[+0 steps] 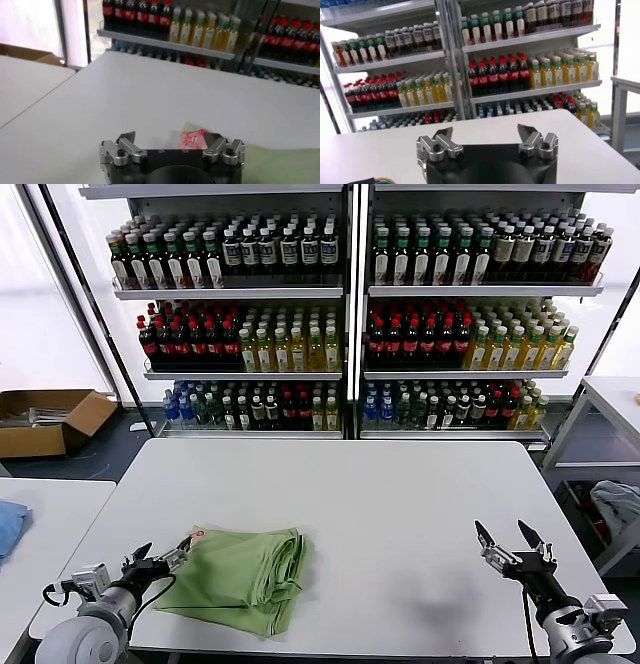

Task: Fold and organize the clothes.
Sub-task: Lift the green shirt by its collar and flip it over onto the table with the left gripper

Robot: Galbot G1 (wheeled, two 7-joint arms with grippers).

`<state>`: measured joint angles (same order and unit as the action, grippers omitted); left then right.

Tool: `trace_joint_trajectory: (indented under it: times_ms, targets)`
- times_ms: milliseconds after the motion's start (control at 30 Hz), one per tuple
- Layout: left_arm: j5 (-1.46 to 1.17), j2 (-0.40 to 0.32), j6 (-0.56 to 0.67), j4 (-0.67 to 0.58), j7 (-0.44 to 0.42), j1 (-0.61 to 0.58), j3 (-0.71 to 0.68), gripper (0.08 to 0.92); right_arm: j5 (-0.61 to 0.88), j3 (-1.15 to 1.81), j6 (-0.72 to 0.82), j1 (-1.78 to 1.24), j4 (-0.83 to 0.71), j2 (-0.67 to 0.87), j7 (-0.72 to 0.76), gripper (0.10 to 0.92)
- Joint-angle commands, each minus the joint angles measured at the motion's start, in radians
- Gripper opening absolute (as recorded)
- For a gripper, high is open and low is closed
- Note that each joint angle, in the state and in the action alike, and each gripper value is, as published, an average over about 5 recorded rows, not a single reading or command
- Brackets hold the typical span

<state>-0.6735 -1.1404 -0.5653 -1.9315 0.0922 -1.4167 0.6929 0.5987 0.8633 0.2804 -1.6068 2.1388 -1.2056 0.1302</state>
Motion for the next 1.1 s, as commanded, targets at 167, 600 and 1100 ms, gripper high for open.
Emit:
trace_joint_trajectory:
  times_ms: [167,600,1100]
  targets:
    - [0.037,-0.103,-0.003,0.033,0.011,-0.006,-0.089,0.823,0.008,0.017,-0.001,-0.016,0.009,-0.004,0.003,0.823]
    - [0.054,-0.125,0.028,0.000,-0.004,-0.049,-0.098,0.735,0.016,0.033,-0.009,-0.019,0.009,-0.003,0.008,0.823]
    - [0.047,-0.145,0.064,-0.026,0.000,-0.058,-0.079,0.302,0.044,0.037,-0.012,-0.014,0.008,-0.015,0.006,0.823]
